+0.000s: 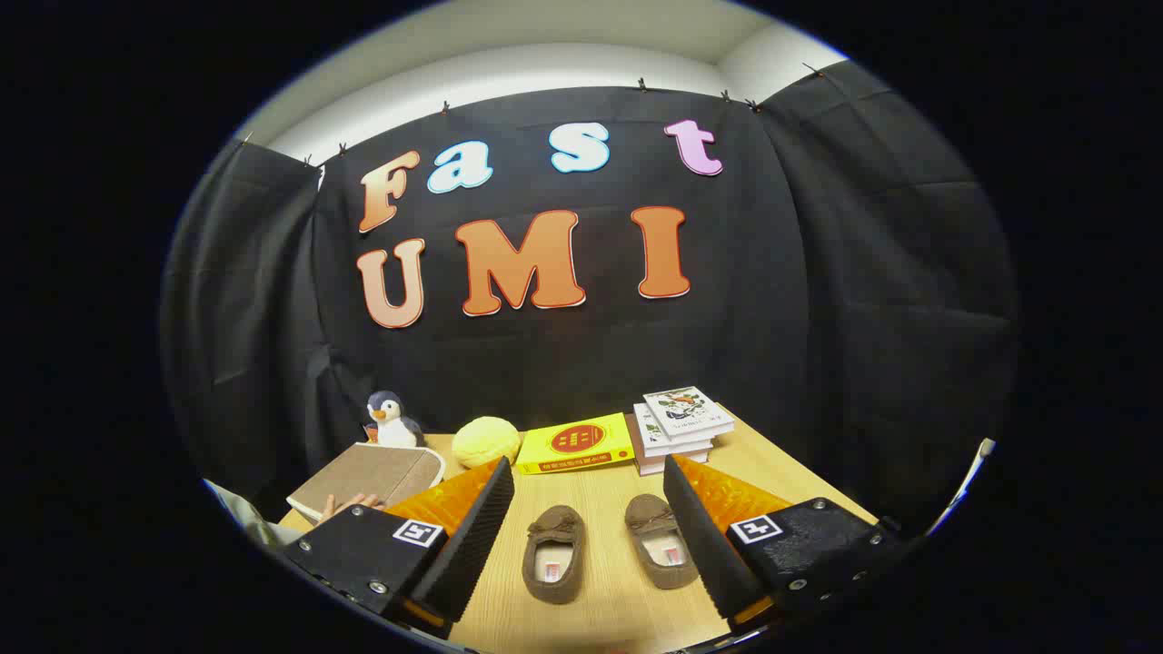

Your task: Open the storage box then place both shoes into the box .Put the left shoe in first, then the right shoe, with the right side of both shoes facing outward in a uniform manner.

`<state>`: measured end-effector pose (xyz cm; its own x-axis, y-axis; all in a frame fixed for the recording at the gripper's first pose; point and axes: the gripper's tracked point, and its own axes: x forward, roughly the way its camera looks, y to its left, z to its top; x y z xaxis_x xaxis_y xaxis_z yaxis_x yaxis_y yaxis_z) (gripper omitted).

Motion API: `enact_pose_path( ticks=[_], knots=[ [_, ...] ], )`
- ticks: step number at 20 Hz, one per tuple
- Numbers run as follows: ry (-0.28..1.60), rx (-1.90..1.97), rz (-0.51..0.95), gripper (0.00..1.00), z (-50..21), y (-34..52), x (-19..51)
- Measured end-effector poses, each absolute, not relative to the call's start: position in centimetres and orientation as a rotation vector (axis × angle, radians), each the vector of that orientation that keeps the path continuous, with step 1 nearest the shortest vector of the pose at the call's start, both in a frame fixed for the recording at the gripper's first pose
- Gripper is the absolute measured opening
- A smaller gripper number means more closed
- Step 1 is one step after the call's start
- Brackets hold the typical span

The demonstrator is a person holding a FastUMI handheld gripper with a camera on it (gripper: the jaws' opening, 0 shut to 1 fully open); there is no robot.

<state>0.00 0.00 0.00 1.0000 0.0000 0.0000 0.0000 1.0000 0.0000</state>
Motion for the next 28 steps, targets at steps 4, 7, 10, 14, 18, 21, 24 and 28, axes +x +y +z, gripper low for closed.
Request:
enact_pose_path(
  ticks=[4,7,10,14,18,21,24,28],
  knots=[
    [0.018,-0.008,0.062,0.99,0.0,-0.4,1.2],
    [0.017,-0.015,0.112,0.99,0.3,-0.5,2.3],
    [0.024,0.011,0.184,0.99,0.3,0.1,3.1],
    [0.065,0.049,0.247,0.99,-1.1,1.2,4.3],
    [0.060,0.011,0.238,0.98,-1.4,1.5,4.8],
    [0.081,0.022,0.251,0.98,-2.4,2.2,4.5],
    [0.102,0.046,0.263,0.98,-3.6,3.0,4.5],
    [0.168,0.117,0.298,0.98,-6.6,5.2,4.7]
  ],
)
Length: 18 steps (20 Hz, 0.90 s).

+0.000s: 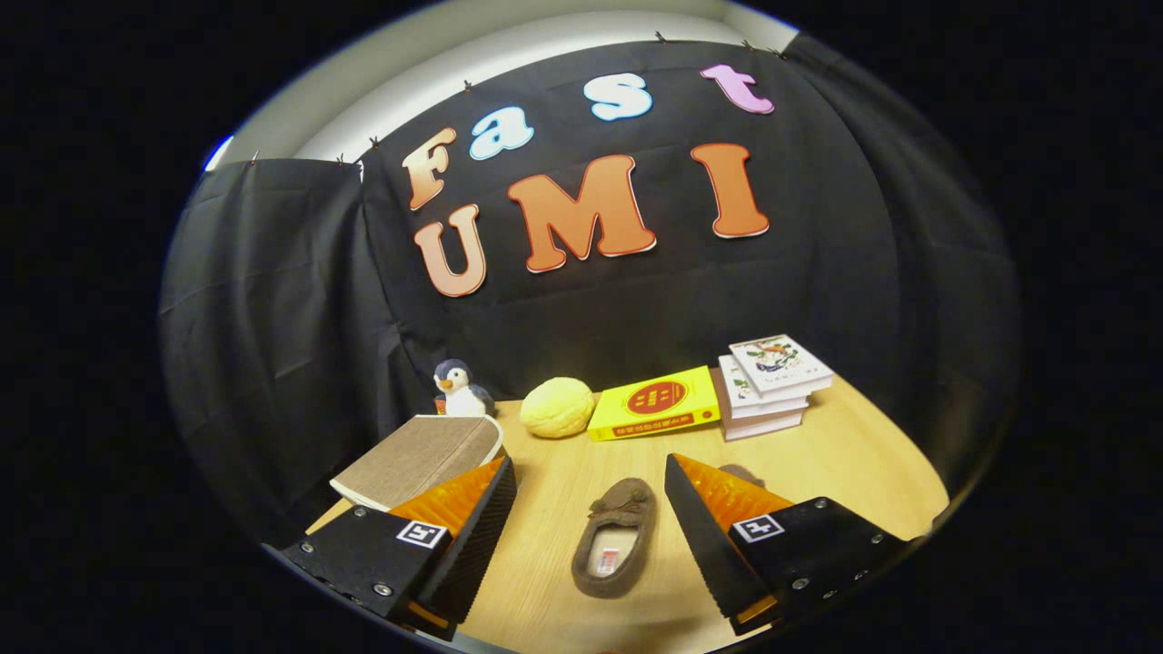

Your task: Open the storage box then place both shoes into the box .Put the left shoe in first, then the right shoe, with the right side of both shoes facing outward in a uniform manner.

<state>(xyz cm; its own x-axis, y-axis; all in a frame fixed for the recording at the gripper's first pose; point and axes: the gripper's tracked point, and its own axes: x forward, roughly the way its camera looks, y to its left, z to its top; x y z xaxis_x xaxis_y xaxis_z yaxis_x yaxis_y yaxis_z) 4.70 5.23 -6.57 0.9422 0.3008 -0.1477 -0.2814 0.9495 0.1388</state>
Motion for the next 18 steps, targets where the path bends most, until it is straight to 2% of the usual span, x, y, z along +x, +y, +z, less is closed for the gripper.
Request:
enact_pose_path(
  ticks=[10,15,18],
  knots=[
    [0.473,0.712,0.586,0.98,-14.2,15.4,4.1],
    [0.542,1.022,0.622,0.98,-15.8,18.8,5.6],
    [0.565,1.082,0.628,0.98,-17.0,21.2,6.4]
  ],
)
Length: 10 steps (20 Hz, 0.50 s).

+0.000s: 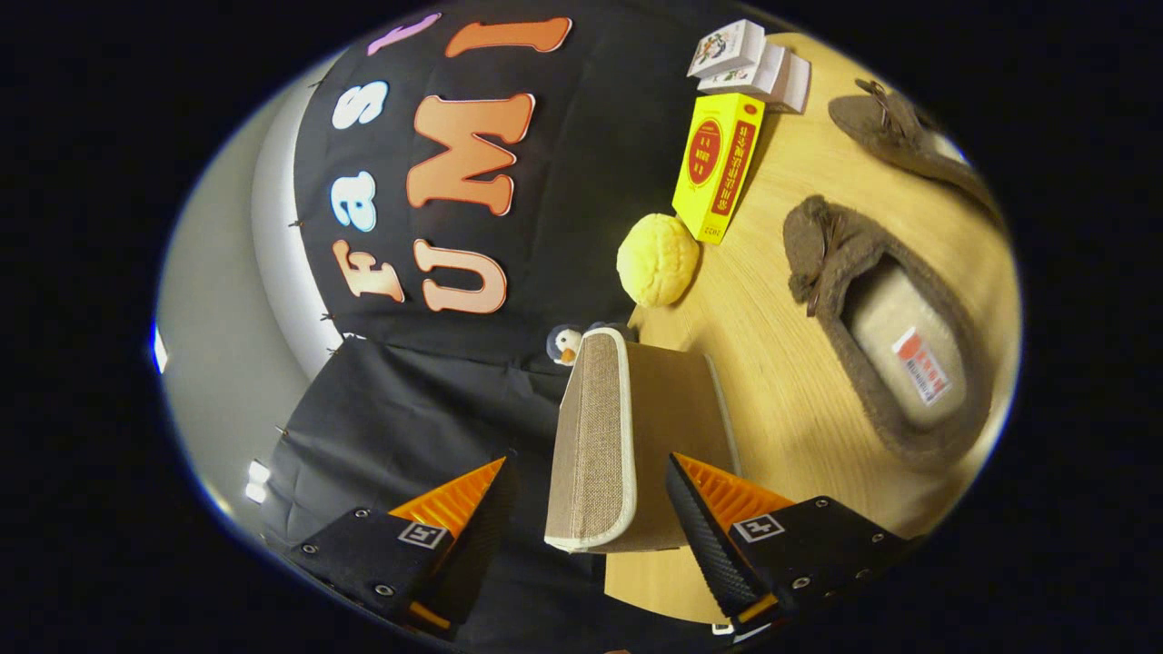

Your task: Open the storage box then place both shoes into the box .Put the left shoe in first, then the right shoe, with the right side of both shoes facing outward in a uniform manner.

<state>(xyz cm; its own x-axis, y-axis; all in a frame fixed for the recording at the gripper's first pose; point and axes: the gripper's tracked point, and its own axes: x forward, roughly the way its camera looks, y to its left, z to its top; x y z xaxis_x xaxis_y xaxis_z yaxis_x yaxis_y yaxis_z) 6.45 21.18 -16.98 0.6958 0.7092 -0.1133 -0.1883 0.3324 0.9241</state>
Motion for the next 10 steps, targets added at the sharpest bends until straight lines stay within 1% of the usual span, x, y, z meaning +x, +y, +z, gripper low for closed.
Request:
enact_pose_path(
  ticks=[10],
  knots=[
    [0.607,1.222,0.620,0.98,-19.3,25.4,9.1]
  ],
)
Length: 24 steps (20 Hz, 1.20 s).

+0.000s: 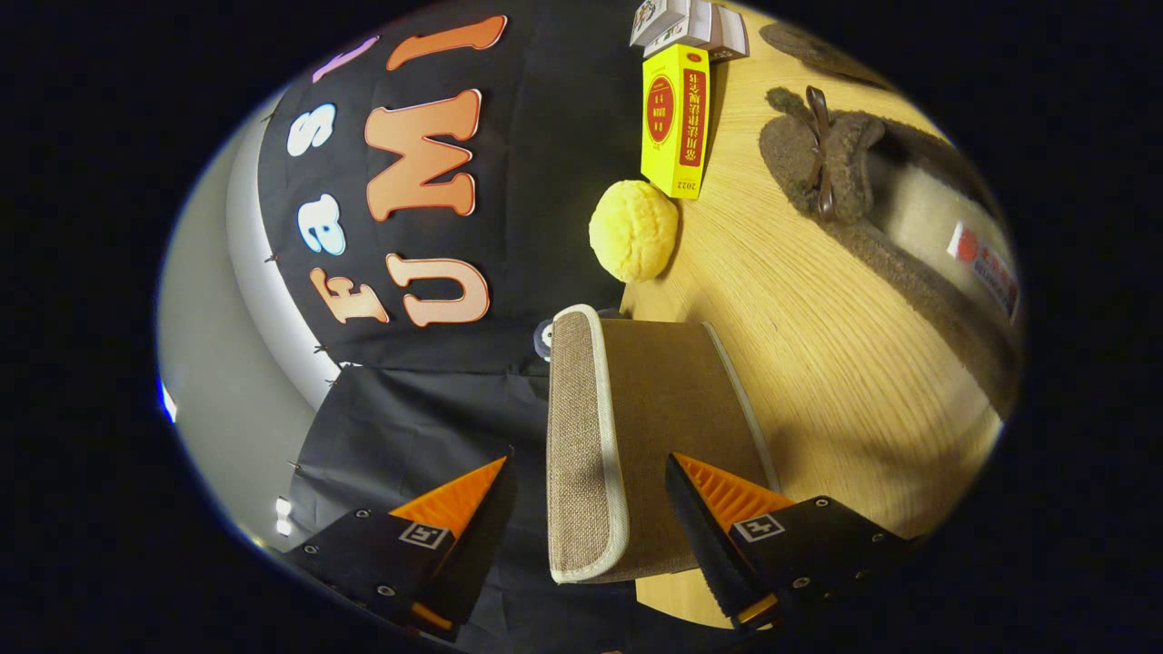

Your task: Open the storage box then place both shoes into the box .Put the left shoe in first, then the right shoe, with the right side of both shoes facing outward in a uniform manner.

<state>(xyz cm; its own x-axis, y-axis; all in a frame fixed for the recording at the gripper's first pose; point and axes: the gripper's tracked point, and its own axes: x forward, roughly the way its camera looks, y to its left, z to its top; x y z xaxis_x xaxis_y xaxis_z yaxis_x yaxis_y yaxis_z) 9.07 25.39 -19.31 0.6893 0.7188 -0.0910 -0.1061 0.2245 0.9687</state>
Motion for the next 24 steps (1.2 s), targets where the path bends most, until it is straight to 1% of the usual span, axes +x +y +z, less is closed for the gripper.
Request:
enact_pose_path(
  ticks=[2,5,7,8,9,10,11,13,14,15,19,24],
  knots=[
    [0.618,1.249,0.656,0.96,-18.9,26.4,8.7],
    [0.628,1.256,0.670,0.94,-19.1,27.0,9.0],
    [0.622,1.277,0.674,0.83,-18.8,27.0,9.4],
    [0.612,1.286,0.677,0.72,-18.6,26.9,9.6],
    [0.602,1.293,0.675,0.68,-18.5,27.0,9.9],
    [0.595,1.299,0.669,0.53,-18.4,26.7,10.0],
    [0.581,1.313,0.653,0.45,-18.4,26.5,10.5],
    [0.563,1.334,0.641,0.12,-17.4,26.2,10.6],
    [0.542,1.291,0.626,0.02,-17.2,26.2,10.9],
    [0.526,1.241,0.616,0.01,-17.0,26.2,11.0],
    [0.506,1.110,0.587,0.00,-15.2,26.0,11.0],
    [0.458,1.014,0.579,0.00,-10.7,26.7,11.0]
  ],
)
